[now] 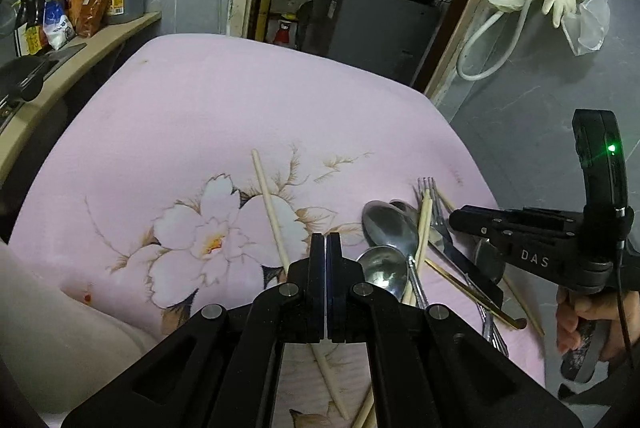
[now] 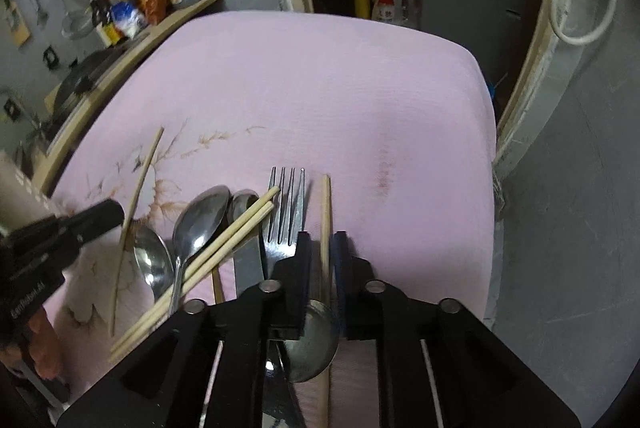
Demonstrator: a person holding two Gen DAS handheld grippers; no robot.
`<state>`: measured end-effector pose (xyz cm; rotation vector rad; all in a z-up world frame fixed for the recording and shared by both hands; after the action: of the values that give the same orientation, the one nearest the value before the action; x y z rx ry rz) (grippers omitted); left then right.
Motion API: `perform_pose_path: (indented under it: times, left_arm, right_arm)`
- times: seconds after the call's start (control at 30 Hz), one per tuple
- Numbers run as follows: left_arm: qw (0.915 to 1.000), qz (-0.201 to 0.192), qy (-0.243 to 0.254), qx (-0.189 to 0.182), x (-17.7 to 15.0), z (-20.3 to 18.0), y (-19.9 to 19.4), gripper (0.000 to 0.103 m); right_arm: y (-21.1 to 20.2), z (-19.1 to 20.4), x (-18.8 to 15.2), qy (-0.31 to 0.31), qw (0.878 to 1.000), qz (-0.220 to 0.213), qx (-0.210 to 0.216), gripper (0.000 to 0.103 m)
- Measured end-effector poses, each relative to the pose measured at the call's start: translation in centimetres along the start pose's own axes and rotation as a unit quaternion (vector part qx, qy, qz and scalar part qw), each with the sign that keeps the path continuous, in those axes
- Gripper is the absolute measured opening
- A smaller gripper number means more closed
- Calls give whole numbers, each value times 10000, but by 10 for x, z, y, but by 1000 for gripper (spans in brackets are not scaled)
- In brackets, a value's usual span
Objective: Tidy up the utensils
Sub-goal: 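Hold the chopstick in the left tool while the right tool grasps another chopstick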
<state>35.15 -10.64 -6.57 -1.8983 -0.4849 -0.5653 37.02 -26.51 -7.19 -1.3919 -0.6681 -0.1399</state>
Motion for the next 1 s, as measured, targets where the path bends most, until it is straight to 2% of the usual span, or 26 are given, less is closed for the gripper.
perform_pose_path:
  times: [0.13, 0.3, 0.5, 0.7, 0.87, 1.0]
  left_arm:
    - [9997, 196, -2, 124, -3, 5, 10, 2]
    - [9987, 464, -62, 202, -12, 12, 21, 13]
    - [9986, 507, -135, 111, -12, 15, 22, 14]
    - [9981, 595, -140, 66, -9, 17, 20, 14]
    - [9971, 659, -344, -136, -9, 21, 21, 13]
    - [9970, 655, -401, -114, -9, 24, 21, 6]
  right_arm:
    - [5, 2, 0, -286, 9992, 267, 86, 14]
    - [6, -3, -1, -373, 9974, 481, 376, 15]
    - [6, -6, -3, -426, 9951, 603, 656, 16]
    - [5, -2, -4, -590, 9950, 625, 509, 16]
    - [11, 3, 1, -505, 9961, 603, 396, 16]
    - [14, 0, 3, -298, 9965, 607, 495, 16]
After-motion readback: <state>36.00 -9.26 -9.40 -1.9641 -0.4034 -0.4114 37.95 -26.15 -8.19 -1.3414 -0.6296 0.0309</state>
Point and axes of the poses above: each gripper's, at about its wrist camera, not at the fingertips, and y roughly the way its jaws point, z to its left, x to its top, the point moved 7 cm from there along y, roughly the way its jaws point, and after that the axes turned 10 degrees about -y, right-handed, at the moved point
